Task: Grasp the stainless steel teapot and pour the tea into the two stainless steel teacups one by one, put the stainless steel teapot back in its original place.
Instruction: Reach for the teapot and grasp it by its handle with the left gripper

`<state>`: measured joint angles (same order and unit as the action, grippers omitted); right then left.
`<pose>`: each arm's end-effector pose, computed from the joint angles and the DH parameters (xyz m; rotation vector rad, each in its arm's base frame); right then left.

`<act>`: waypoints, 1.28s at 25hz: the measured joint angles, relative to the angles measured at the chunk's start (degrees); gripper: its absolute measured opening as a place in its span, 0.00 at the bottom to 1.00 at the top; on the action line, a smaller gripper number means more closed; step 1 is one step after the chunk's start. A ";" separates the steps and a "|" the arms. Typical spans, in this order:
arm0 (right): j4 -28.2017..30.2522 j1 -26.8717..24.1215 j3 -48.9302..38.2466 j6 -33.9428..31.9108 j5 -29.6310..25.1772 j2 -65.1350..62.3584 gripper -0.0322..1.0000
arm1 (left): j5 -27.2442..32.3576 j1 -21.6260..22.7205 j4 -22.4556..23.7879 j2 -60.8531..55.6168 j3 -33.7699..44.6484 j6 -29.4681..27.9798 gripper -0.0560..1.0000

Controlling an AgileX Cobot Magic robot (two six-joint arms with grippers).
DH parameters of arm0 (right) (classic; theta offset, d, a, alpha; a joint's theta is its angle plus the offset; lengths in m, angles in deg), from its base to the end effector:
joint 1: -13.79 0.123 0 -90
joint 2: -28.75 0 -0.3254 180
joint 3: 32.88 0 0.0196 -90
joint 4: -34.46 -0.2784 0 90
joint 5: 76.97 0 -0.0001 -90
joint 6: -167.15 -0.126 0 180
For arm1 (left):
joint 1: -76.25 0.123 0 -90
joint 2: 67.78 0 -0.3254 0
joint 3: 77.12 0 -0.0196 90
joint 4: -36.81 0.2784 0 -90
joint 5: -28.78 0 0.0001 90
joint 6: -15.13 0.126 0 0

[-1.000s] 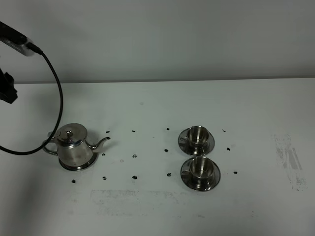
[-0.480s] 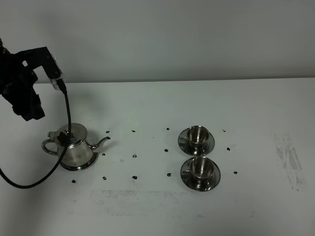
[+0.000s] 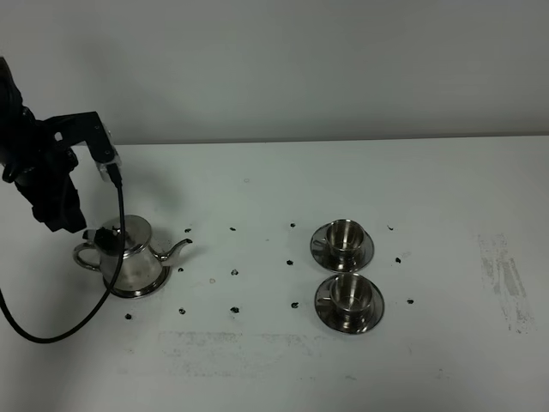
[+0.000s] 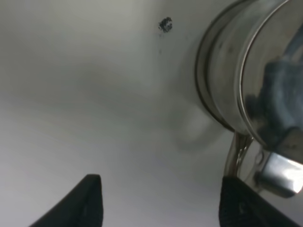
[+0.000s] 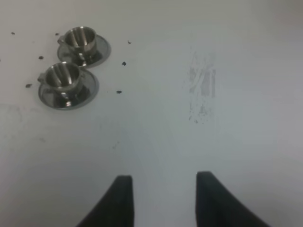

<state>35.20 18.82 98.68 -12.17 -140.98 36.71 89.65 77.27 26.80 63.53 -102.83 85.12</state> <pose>0.0075 -0.0008 0.2746 -0.1036 2.0991 0.0301 0.5183 -0.0099 0.1905 1.5371 2.4069 0.0071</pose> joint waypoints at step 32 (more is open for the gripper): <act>0.00 0.00 0.00 0.00 0.00 0.00 0.32 | 7.51 0.00 -1.12 2.23 0.00 -1.31 0.57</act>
<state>35.20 18.82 98.68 -12.17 -140.98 36.71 97.15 77.27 25.68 65.76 -102.83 83.81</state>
